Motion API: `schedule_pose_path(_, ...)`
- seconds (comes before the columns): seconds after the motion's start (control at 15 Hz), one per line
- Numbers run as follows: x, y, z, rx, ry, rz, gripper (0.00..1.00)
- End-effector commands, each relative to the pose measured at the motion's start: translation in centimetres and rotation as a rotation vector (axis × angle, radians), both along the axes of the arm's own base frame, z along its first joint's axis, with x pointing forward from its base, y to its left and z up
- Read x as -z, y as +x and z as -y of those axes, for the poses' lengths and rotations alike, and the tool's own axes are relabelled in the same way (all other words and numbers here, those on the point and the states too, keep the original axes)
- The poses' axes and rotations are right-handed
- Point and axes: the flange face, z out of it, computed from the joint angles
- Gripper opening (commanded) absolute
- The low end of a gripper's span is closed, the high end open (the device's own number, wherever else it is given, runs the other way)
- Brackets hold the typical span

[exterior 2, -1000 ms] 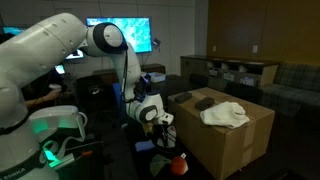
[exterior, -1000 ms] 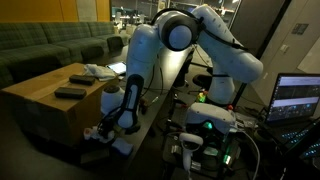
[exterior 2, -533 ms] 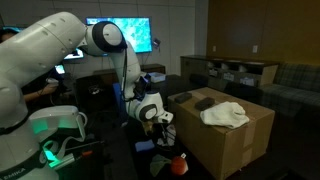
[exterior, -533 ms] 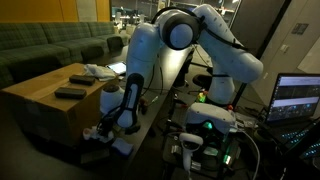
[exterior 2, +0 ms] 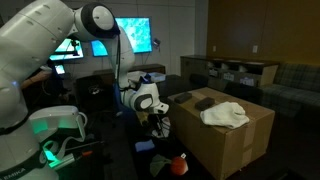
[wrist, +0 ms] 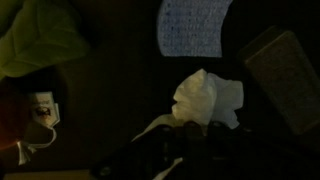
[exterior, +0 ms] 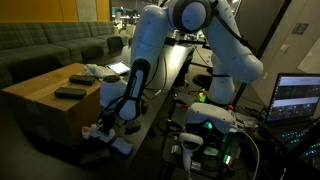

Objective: Put the items on the table on to the box and the items on the box on to the table.

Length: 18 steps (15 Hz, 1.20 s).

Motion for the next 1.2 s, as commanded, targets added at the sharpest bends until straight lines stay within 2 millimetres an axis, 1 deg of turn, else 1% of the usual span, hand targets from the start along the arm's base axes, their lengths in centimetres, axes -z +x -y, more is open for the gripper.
schedule_pose_path(0.0,-5.8,-2.3,0.0,-0.055,0.009,-0.034,0.01)
schedule_pose_path(0.47,-14.4,-5.5,-0.6,-0.158,-0.001,-0.075,0.01)
schedule_pose_path(0.6,-16.9,-6.0,-0.7,-0.178,0.002,-0.071,0.01)
schedule_pose_path(0.73,-19.8,-6.4,-0.6,-0.198,0.014,-0.057,0.01)
schedule_pose_path(0.93,-24.3,-6.3,-0.5,-0.217,0.023,-0.006,0.01)
schedule_pose_path(1.13,-27.7,-5.1,-0.7,-0.23,0.027,0.05,0.01)
